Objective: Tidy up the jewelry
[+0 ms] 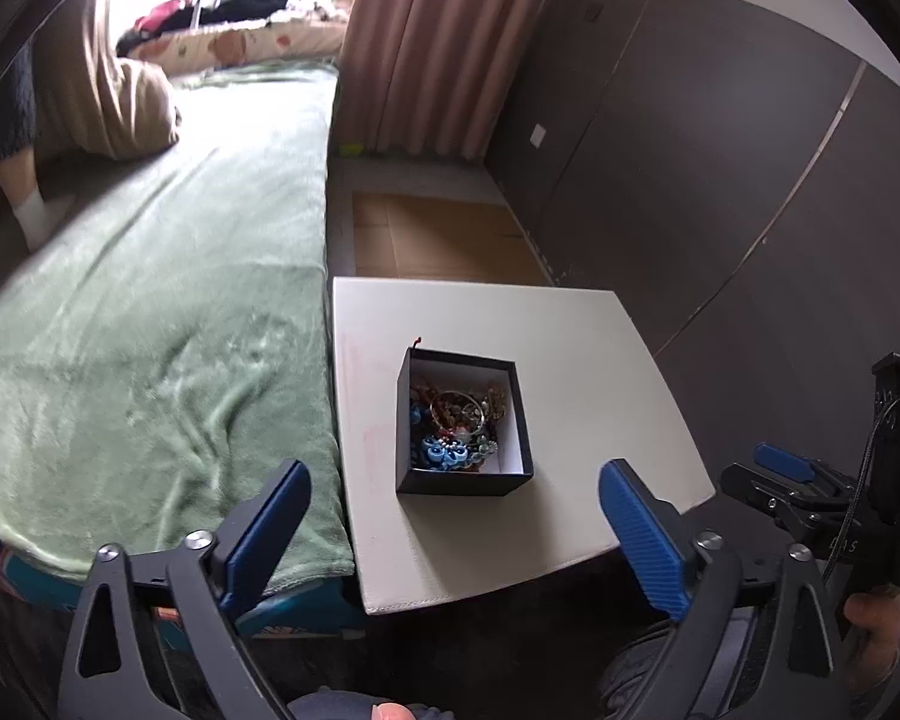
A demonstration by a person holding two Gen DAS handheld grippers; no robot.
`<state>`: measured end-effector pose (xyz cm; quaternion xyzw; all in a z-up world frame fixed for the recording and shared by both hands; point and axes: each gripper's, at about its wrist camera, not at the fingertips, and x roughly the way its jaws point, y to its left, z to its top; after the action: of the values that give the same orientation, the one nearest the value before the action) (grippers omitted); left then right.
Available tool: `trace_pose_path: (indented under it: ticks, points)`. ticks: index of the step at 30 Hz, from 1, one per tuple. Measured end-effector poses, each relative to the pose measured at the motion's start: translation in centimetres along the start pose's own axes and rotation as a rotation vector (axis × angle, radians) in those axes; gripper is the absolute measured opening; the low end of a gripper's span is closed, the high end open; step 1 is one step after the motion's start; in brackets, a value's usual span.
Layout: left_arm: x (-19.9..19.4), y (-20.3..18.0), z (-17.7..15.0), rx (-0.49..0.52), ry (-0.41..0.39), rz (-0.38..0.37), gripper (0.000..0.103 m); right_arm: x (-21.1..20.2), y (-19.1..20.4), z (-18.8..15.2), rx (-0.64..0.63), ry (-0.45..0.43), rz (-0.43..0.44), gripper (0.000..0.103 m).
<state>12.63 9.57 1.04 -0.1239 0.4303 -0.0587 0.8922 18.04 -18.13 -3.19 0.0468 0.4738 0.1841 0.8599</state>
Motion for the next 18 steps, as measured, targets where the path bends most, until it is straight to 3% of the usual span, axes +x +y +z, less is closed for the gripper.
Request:
trace_pose_path:
  ticks: [7, 18]
  points:
    - [-2.1, -2.0, -1.8, 0.064, -0.07, 0.005, 0.102, -2.8, -0.9, -2.0, -0.002, -0.043, -0.04, 0.103]
    - [-4.8, -3.2, -5.3, 0.079, -0.19, 0.038, 0.102, -6.3, -1.8, -4.6, 0.015, -0.135, -0.087, 0.103]
